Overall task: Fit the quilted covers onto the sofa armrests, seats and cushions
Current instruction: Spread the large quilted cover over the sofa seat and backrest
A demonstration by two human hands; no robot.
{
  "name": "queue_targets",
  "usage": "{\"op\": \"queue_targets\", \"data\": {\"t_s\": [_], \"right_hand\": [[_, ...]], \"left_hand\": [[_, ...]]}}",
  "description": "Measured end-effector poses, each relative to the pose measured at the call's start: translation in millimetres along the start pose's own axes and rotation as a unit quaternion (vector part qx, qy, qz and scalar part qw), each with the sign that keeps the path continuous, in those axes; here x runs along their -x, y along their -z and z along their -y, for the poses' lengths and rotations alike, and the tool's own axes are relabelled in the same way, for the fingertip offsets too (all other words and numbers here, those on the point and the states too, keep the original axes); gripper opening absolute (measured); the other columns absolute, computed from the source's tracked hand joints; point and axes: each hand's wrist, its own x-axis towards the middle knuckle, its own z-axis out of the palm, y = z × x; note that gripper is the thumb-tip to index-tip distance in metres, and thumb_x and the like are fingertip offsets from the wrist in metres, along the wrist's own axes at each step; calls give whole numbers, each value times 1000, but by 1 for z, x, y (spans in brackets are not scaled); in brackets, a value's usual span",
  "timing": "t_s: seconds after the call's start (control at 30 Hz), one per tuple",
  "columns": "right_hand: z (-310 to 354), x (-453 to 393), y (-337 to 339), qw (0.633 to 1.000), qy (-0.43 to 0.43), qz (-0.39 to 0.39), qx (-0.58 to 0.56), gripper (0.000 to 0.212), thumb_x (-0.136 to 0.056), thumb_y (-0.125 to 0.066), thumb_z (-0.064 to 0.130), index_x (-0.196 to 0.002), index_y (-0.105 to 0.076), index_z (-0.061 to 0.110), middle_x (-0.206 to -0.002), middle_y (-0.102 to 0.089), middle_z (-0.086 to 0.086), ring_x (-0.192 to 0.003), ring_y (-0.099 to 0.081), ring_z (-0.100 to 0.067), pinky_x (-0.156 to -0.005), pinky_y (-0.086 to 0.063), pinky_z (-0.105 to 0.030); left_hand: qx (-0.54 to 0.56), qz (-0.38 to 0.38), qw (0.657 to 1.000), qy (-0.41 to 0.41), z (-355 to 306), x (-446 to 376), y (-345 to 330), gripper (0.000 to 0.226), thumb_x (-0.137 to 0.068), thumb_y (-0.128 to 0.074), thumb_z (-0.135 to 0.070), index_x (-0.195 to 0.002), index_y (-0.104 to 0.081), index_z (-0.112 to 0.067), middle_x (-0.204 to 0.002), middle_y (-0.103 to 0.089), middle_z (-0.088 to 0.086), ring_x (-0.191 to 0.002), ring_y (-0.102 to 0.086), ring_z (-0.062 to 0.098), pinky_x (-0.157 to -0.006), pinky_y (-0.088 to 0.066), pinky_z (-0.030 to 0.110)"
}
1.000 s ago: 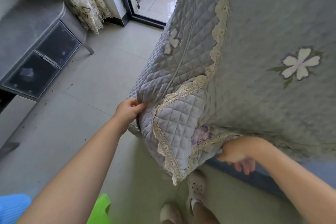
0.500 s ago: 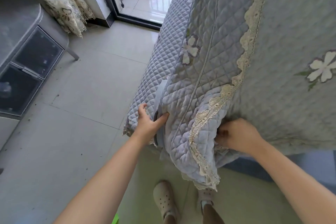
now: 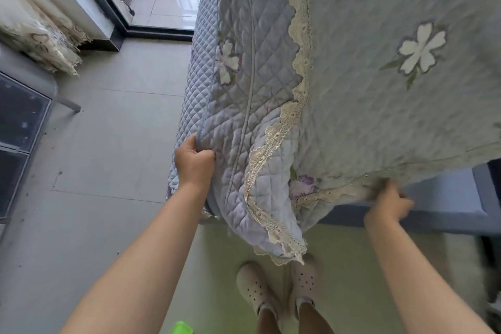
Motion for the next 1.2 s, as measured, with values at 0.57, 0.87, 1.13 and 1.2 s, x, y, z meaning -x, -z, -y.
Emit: {"op": "queue_targets", "data": {"t_s": [0.57,0.87,1.13,1.2], "right_hand": [[-7,-38,3,992,-102,1,-80,59,-96,-32,47,-131,-45,2,-130,-53,-9,-116,-52,-24,-92,-44,-28],[-29,11,16,991,-66,-11,-117,50,-98,-35,40,-126,-48,1,-107,-52,-1,-99,-53,-15,-88,-47,-27],[-69,67,14,990,-67,-61,-109,38,-99,-33,37,-88,-57,10,-98,-55,-3,-92,-54,-15,-76,-44,-24],[-80,72,14,990,-75,-72,-97,44,-99,-32,36,-111,-57,2,-100,-54,-4,-94,-54,-16,-73,-45,-21]], "left_hand": [[-261,-184,948,-9,-10,-13,-28,28,-81,-39,8,-105,-54,10,-114,-53,29,-101,-49,39,-76,-36,34],[-275,-116,954,-15,-16,-44,-14,66,-59,-32,-24,-113,-53,8,-119,-54,27,-111,-49,37,-87,-38,35],[-342,-65,937,-33,-17,-70,12,31,-90,-42,-6,-116,-52,9,-121,-53,29,-113,-49,37,-88,-37,35],[-357,-52,932,-49,-20,-75,15,32,-90,-43,-6,-117,-53,8,-121,-54,29,-113,-49,37,-88,-37,35]]}}
